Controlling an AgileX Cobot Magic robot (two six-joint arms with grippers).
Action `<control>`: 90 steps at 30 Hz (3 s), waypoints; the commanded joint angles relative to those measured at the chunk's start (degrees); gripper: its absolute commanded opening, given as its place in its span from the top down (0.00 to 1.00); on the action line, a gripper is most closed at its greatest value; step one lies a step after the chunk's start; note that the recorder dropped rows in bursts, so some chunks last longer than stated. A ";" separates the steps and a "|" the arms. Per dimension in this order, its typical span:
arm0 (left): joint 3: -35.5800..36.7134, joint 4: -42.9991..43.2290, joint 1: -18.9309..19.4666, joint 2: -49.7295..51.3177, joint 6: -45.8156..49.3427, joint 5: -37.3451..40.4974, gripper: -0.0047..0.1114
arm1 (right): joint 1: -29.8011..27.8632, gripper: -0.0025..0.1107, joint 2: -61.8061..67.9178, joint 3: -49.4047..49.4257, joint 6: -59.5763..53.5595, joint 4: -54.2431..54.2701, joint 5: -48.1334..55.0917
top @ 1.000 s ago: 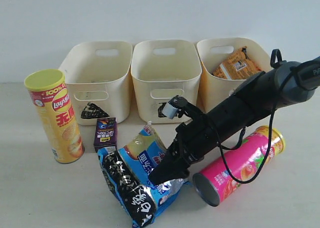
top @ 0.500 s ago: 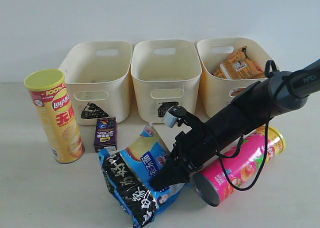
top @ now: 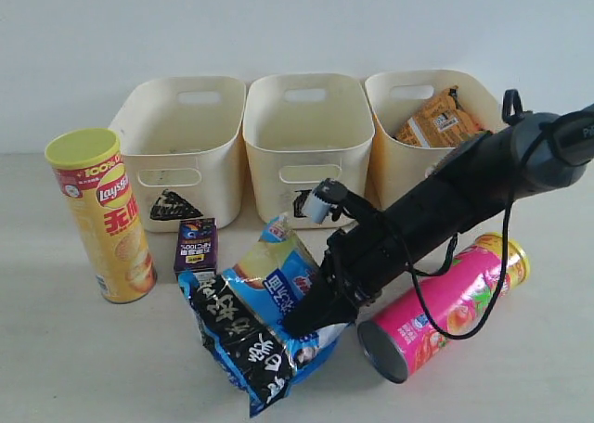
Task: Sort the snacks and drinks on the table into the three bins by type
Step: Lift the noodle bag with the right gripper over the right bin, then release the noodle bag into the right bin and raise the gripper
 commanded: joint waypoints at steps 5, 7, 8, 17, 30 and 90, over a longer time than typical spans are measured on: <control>-0.16 -0.14 0.17 -0.21 -0.48 -0.41 0.92 | 0.04 0.97 -10.02 -0.18 5.13 -1.08 5.64; -0.16 -0.14 0.17 -0.21 -0.48 -0.41 0.92 | 0.04 0.97 -13.12 -0.18 10.08 -1.25 2.61; -0.16 -0.14 0.17 -0.21 -0.48 -0.41 0.92 | 0.04 0.97 -14.58 -0.18 13.33 -1.43 0.73; -0.16 -0.14 0.17 -0.21 -0.48 -0.41 0.92 | -0.07 0.97 -23.59 -0.18 36.72 -15.38 -16.39; -0.16 -0.14 0.17 -0.21 -0.48 -0.41 0.92 | -5.86 0.97 -26.46 -2.45 50.68 -24.72 -27.62; -0.16 -0.14 0.17 -0.21 -0.48 -0.41 0.92 | -11.38 0.36 -3.41 -15.42 69.85 -22.67 -59.74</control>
